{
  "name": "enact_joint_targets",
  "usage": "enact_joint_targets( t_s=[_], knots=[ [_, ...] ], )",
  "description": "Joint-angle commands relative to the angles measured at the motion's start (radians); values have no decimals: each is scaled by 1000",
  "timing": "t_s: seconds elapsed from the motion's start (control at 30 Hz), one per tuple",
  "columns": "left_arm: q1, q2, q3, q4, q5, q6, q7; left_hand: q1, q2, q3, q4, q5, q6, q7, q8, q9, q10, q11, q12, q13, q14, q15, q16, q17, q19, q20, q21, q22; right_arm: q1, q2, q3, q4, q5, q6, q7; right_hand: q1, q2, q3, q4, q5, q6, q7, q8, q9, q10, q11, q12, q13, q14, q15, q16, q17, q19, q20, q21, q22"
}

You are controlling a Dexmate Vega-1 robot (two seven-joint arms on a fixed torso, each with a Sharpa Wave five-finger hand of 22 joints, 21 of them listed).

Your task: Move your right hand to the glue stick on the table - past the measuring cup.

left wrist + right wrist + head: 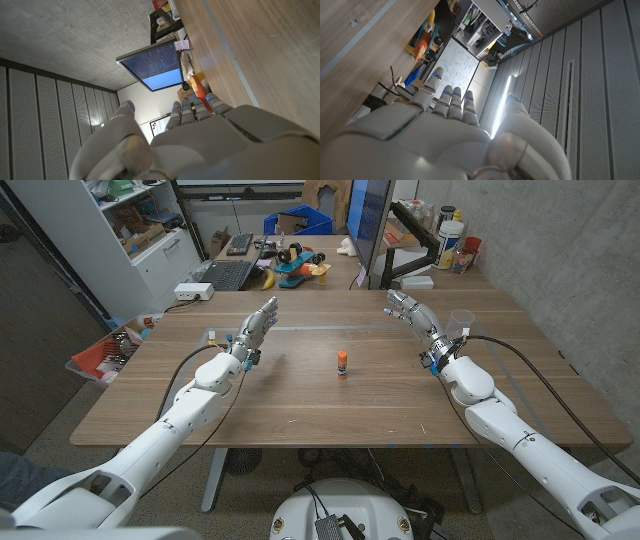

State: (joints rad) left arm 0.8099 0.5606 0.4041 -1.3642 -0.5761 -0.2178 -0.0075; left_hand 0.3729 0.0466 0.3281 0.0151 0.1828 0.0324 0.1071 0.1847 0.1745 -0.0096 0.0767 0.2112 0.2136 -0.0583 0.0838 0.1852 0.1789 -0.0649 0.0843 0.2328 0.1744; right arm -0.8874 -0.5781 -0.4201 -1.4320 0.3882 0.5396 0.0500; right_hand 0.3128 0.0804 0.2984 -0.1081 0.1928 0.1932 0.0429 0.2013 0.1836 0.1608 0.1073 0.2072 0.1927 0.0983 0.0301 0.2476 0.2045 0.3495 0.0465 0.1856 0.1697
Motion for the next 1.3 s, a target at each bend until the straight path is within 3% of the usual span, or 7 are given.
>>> enact_joint_targets(
  t_s=[0.03, 0.5, 1.3],
  knots=[
    [-12, 3, 4, 3, 4, 6, -9, -3, 0, -1, -5, 0, 4, 3, 5, 5, 8, 4, 4, 1, 5, 8, 5, 6, -1, 6, -2, 5, -6, -9, -5, -29, -75, 16, -40, 7, 0, 1, -5, 7, 10, -1, 3, 6, 13, -2, 7, 3, 10, 4, -3, 1, 6, 0, 10, 2],
    [-35, -12, 13, 33, 6, -3, -25, -6, 1, -2, -6, 1, 5, 3, 5, 6, 7, 4, 3, -1, 4, 7, 5, 6, -1, 6, -6, 5, -8, -21, -8, -60, -161, 20, -83, 7, -1, 1, -7, 9, 14, -5, 4, 6, 18, -4, 8, 3, 12, 1, -6, 1, 6, 1, 9, 2],
    [-16, -7, 0, 22, 0, -12, -10, -8, 3, -3, -9, 1, 8, 4, 5, 6, 6, 4, 3, -3, 4, 8, 5, 6, -1, 8, -11, 6, 12, -22, -27, -72, -238, 47, -91, 5, -5, 0, -9, 11, 16, -9, 2, 6, 23, -8, 7, 4, 13, 1, -11, 1, 5, 2, 8, 2]
  ],
)
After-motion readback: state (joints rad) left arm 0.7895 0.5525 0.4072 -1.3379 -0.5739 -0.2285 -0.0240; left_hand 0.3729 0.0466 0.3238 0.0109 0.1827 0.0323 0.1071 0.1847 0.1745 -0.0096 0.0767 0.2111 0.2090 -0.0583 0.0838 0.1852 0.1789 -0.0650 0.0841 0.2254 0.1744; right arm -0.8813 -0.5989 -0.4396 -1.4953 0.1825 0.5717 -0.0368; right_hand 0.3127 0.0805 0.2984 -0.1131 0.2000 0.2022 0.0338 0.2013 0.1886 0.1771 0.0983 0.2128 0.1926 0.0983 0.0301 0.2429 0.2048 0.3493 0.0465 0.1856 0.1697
